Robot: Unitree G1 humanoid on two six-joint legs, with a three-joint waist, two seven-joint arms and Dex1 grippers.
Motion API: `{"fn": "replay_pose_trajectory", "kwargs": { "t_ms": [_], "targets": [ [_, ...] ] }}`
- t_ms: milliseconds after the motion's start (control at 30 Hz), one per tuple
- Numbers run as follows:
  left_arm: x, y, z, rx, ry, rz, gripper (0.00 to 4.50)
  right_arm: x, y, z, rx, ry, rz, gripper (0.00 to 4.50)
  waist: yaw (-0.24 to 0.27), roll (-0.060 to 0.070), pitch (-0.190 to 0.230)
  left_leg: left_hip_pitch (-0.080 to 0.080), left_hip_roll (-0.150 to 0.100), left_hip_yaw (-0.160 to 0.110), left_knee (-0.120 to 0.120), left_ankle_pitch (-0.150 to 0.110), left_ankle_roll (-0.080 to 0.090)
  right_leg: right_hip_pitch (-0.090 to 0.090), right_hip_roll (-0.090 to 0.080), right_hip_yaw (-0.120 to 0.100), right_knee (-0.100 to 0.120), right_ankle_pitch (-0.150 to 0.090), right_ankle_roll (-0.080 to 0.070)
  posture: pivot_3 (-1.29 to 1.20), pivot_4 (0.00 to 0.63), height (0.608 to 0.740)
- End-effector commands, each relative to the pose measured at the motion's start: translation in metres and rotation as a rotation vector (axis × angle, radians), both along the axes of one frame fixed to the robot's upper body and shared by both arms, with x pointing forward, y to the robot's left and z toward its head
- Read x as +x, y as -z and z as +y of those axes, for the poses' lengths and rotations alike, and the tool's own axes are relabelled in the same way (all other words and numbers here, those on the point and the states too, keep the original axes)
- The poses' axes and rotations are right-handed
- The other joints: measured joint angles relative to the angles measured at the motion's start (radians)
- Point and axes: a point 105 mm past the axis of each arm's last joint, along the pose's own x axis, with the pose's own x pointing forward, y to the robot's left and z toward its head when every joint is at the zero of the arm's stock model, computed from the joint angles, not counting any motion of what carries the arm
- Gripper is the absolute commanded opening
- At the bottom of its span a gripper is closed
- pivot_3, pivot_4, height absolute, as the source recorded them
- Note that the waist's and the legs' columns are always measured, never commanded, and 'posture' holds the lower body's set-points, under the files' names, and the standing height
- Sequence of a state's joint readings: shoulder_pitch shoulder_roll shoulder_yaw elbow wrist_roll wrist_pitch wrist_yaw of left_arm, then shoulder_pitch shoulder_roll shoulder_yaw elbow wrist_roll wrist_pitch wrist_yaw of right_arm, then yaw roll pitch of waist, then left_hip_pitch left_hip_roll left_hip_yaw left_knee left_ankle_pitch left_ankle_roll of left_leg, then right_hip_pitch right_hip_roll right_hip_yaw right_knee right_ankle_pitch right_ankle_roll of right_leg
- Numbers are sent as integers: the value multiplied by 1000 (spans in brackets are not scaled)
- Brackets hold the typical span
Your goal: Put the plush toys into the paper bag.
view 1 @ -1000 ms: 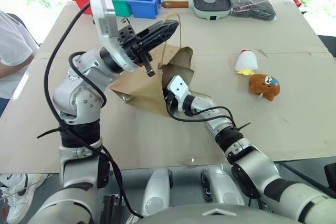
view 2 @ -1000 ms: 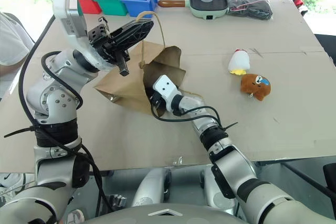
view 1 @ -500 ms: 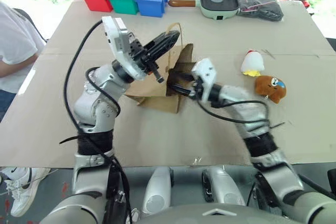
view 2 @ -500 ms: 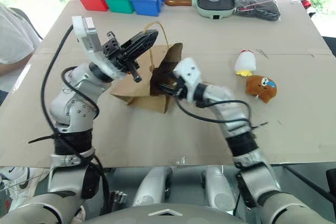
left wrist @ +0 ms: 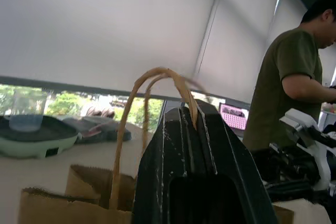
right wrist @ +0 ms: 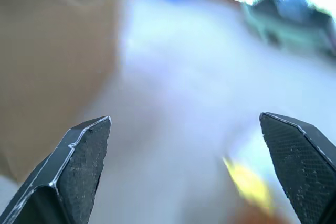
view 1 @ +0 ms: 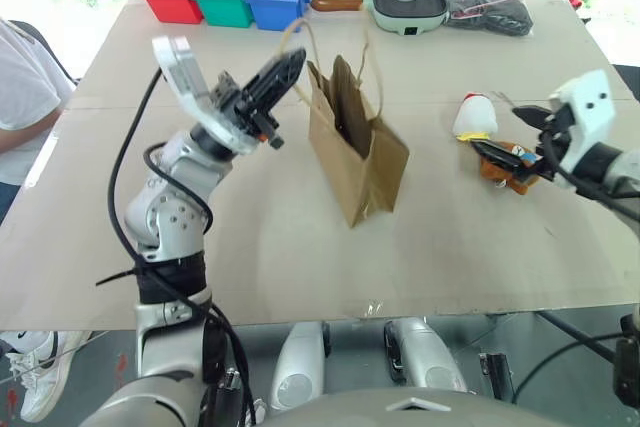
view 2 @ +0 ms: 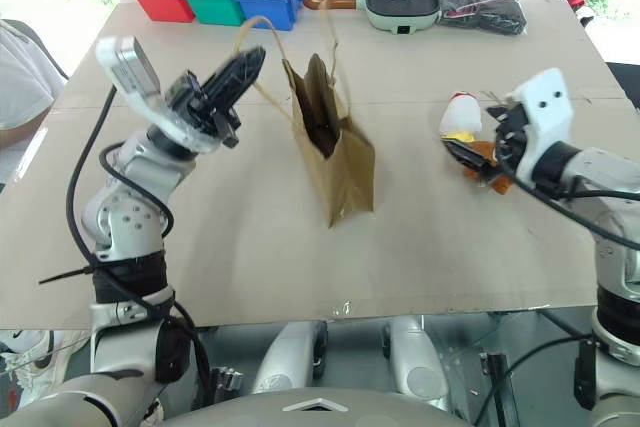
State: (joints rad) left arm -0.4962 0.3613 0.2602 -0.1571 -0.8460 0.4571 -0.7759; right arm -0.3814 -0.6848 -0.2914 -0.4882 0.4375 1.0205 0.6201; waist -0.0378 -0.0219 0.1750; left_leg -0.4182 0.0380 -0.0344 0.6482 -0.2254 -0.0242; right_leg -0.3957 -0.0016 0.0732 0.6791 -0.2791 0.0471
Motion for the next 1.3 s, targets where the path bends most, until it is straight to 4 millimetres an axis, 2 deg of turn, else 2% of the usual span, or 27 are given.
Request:
{"fn": "replay_pose_trajectory", "kwargs": {
  "t_ms": [33, 200, 300, 367, 433, 533, 567, 600, 667, 733, 800, 867, 967, 1100, 1167, 1300],
  "targets": [
    [-17, -13, -17, 22, 27, -81, 0, 12, 26, -35, -187, 149, 102, 4432, 6, 0, 0, 0, 0, 0, 1, 0, 0, 0, 0, 0, 0, 0, 0, 0, 150, 740],
    [-21, -14, -24, 10, 34, -82, 0, 41, 80, -49, -238, 188, 262, 4432, -1, -1, -1, 2, 0, 1, 1, 0, 0, 2, 1, 1, -1, 0, 0, 0, 150, 740],
    [-22, -16, -27, 17, 39, -95, 0, 50, 94, -62, -323, 213, 268, 3668, -3, -1, -1, 2, 0, 1, 1, 0, 0, 2, 1, 1, 0, 0, 0, 0, 150, 740],
    [-23, -19, -28, 13, 36, -101, 0, 48, 91, -62, -331, 189, 247, 2743, -1, -1, -1, 2, 0, 1, 1, 0, 0, 2, 1, 1, -1, 0, 0, 0, 150, 740],
    [-23, -22, -27, 3, 33, -110, 0, 44, 77, -58, -309, 157, 181, 1831, 6, -1, -1, 1, 0, 0, 1, 0, 0, 2, 1, 1, -1, 0, 0, 0, 150, 740],
    [-23, -24, -29, -1, 36, -112, 0, 23, 9, -21, -46, -36, -68, 583, 9, -1, 0, 0, 0, 0, 1, 0, 0, 2, 0, 0, -1, 0, 0, 0, 150, 740],
    [-23, -24, -29, -1, 36, -112, 0, 16, -4, -13, 6, -77, -108, 196, 6, -1, 0, 0, 0, -1, 1, 0, 0, 1, 1, 0, -1, 0, 0, 0, 150, 740],
    [-22, -24, -29, -1, 37, -111, 0, 6, -30, 4, 90, -156, -183, 78, 2, 0, 1, 0, 0, 0, 1, 0, 0, 1, 1, 0, 0, 0, 0, 0, 150, 740],
    [-21, -24, -33, -1, 51, -113, 0, -11, -64, 35, 175, -289, -282, 78, -4, 0, 1, 1, 0, 0, 1, 0, 0, 2, 1, 0, 0, 0, 0, 0, 150, 740],
    [-19, -26, -37, -10, 67, -118, 0, -19, -86, 64, 239, -381, -353, 78, -6, 1, 1, 2, 1, 0, 1, 0, 0, 2, 2, 0, 1, 0, 0, 0, 150, 740],
    [-17, -29, -40, -20, 82, -125, 0, -20, -96, 93, 275, -438, -380, 78, -5, 0, 1, 2, 1, -1, 1, 0, 0, 2, 2, 0, 1, 0, 0, 0, 150, 740],
    [-16, -31, -41, -26, 90, -131, 0, -14, -96, 120, 319, -462, -370, 78, -2, 0, 1, 1, 1, -2, 1, 0, 0, 2, 2, -1, 1, 0, 0, 0, 150, 740],
    [-16, -34, -41, -33, 95, -139, 0, 1, -69, 144, 233, -460, -322, 78, 4, 0, 1, 0, 0, -2, 1, 0, 0, 1, 1, -1, 0, 0, 0, 0, 150, 740],
    [-17, -37, -38, -42, 81, -147, 0, 19, -23, 149, 54, -441, -246, 78, 13, 0, 1, -2, -1, -1, 1, 0, 0, 0, -1, -1, -1, 0, 0, 0, 150, 740],
    [-16, -37, -35, -48, 66, -147, 0, 22, -11, 146, -33, -452, -239, 78, 13, 0, 1, -2, 0, -1, 1, 0, 0, 0, -1, -1, -1, 0, 0, 0, 150, 740],
    [-17, -33, -31, -54, 42, -134, 0, 17, -4, 147, -162, -534, -261, 78, 7, 0, 1, -2, 0, -2, 1, 0, 0, -1, 0, -2, 0, 0, 0, 0, 150, 740]
  ]
}}
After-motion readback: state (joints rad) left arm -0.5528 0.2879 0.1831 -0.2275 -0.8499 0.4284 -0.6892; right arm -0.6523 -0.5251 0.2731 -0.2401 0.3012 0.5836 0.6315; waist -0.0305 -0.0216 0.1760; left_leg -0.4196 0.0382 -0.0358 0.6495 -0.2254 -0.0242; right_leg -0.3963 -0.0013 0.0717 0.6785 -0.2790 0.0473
